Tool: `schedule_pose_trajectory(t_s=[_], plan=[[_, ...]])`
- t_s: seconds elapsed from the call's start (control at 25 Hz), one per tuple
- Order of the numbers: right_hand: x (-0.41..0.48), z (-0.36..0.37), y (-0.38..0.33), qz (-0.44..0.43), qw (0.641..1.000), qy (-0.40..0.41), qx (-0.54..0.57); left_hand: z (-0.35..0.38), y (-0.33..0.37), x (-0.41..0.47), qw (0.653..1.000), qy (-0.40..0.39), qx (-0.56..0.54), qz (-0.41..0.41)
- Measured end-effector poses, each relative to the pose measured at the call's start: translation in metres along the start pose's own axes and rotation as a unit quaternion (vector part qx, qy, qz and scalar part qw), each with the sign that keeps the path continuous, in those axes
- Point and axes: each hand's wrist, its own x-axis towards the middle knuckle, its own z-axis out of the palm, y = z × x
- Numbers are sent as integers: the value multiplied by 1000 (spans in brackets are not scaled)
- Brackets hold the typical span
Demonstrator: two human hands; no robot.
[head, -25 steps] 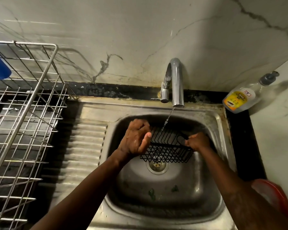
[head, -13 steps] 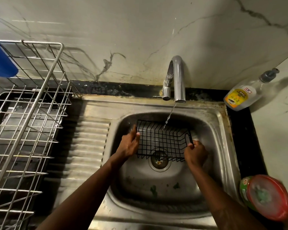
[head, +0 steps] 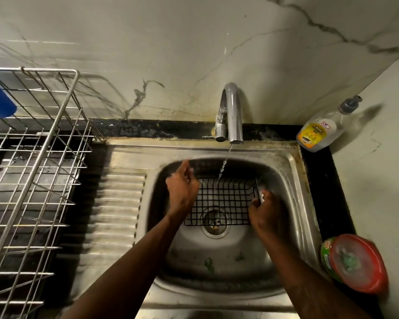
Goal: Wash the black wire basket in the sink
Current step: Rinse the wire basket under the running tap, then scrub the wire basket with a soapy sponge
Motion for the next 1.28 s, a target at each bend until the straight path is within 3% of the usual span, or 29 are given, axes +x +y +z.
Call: schedule_pose_trajectory(t_s=[0.12, 0.2, 0.32, 0.44, 0.56, 0.64, 0.76, 0.88, 1.0, 1.28], plan=[[-8, 1, -2, -23, 999, -9, 29, 23, 56, 24, 981, -11, -167, -94], [-12, -1, -5, -13, 999, -19, 28, 37, 81, 41, 935, -44, -283, -208], [-19, -7, -13, -21, 999, -30, 29, 42, 94, 42, 902, -49, -338, -265], [-23, -7, -24, -35, 998, -41, 26, 37, 96, 32, 936, -60, -295, -182], [-27, -7, -35, -44, 997, -50, 40, 31, 99, 25, 987, -134, -77, -35], [-29, -8, -42, -43, 996, -59, 58, 26, 100, 21, 986, -163, 14, 16], [-31, -9, -47, -54, 994, -65, 68, 18, 90, 14, 982, -161, 62, 82], [-34, -18, -55, -116, 990, -39, 75, 17, 74, 1, 987, -135, 52, 68], [-37, -28, -61, -195, 977, -48, 65, 22, 61, -16, 981, -157, 88, 68], [-53, -88, -40, -156, 984, -4, 83, 54, 78, -57, 973, -203, 66, 90]])
